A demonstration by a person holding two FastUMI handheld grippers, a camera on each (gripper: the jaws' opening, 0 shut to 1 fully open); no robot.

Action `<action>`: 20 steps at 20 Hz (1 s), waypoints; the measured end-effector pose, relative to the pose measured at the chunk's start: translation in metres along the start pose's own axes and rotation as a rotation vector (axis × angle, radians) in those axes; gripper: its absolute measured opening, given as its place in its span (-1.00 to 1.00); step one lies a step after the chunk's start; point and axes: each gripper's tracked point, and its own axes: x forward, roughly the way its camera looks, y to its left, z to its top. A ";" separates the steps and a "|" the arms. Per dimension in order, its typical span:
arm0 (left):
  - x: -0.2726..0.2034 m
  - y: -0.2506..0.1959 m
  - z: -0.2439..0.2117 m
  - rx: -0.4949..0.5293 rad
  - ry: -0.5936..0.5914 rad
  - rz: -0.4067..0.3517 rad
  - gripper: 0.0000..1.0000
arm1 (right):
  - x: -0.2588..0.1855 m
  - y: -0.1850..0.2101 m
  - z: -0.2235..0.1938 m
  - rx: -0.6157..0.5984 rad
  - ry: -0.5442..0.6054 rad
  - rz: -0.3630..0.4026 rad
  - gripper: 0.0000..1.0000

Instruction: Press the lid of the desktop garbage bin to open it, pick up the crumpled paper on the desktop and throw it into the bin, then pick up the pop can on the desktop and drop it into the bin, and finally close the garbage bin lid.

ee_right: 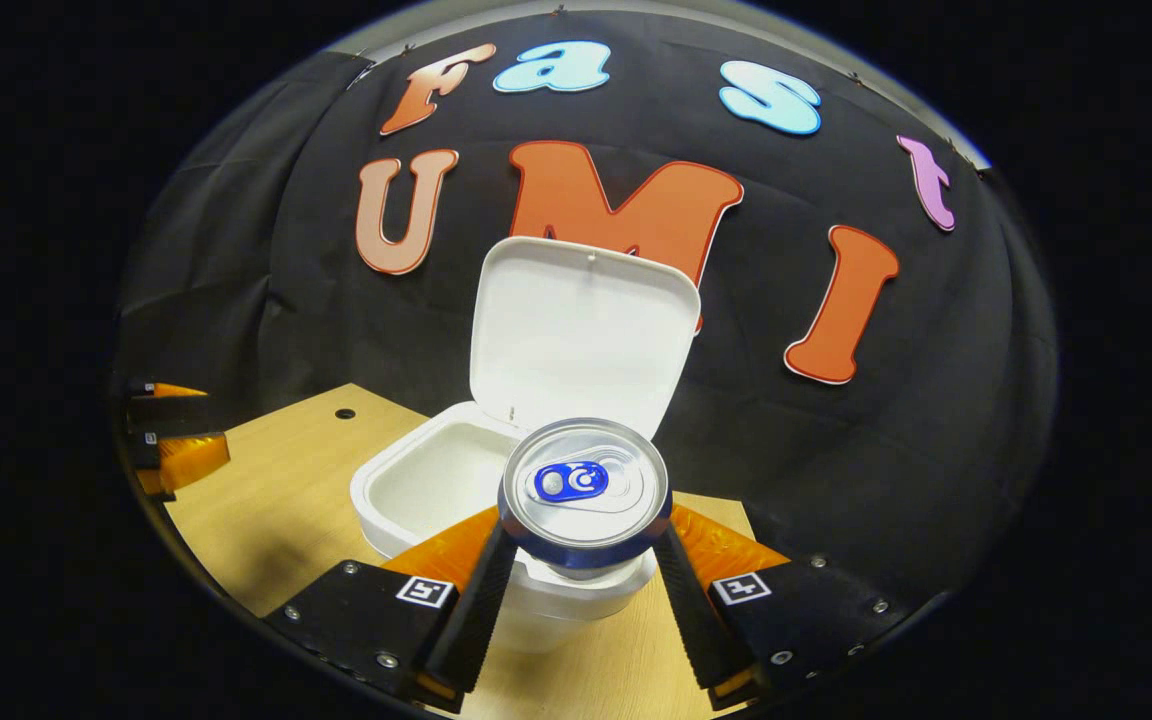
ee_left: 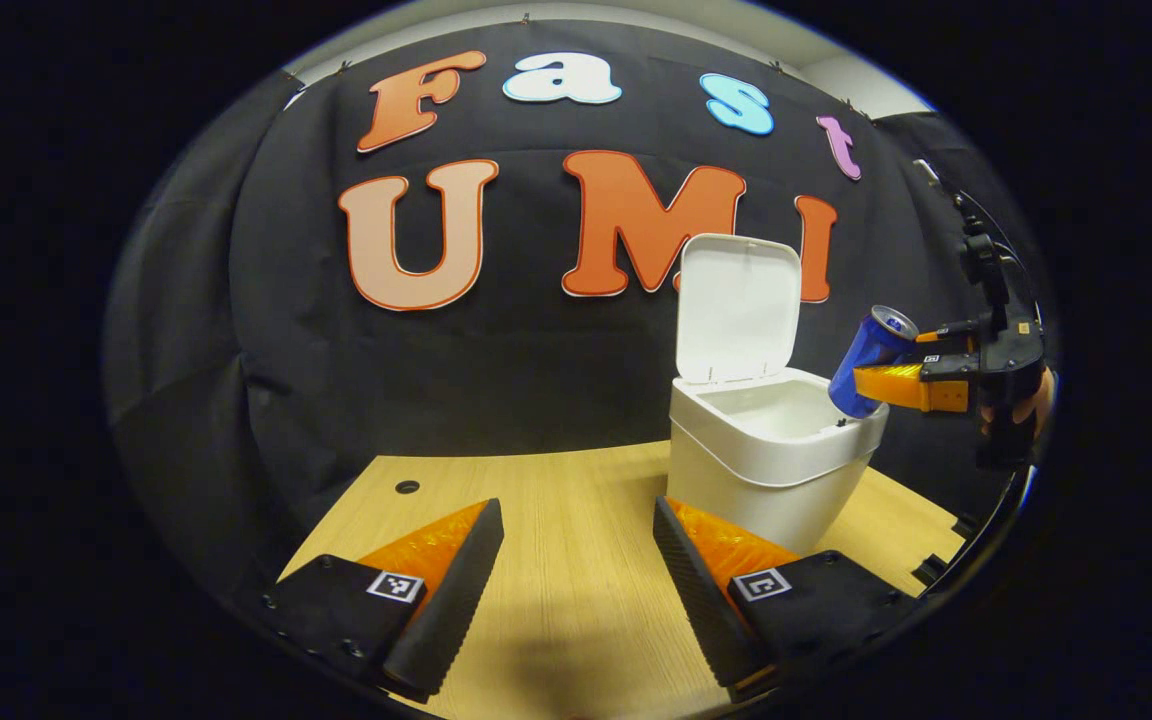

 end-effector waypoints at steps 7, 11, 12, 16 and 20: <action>-0.016 0.019 -0.007 -0.020 0.006 0.063 0.93 | 0.015 0.001 -0.017 0.009 0.044 0.000 0.59; -0.022 0.029 -0.010 -0.024 0.008 0.102 0.93 | 0.021 -0.001 -0.019 0.034 0.056 0.001 0.56; -0.022 0.032 -0.009 -0.031 0.008 0.110 0.93 | 0.022 -0.003 -0.019 0.033 0.056 -0.001 0.66; -0.027 0.037 -0.013 -0.046 0.011 0.139 0.93 | 0.024 -0.004 -0.014 0.007 0.052 0.002 0.68; -0.031 0.040 -0.014 -0.047 0.014 0.163 0.92 | 0.024 -0.006 0.011 -0.022 -0.003 0.018 0.68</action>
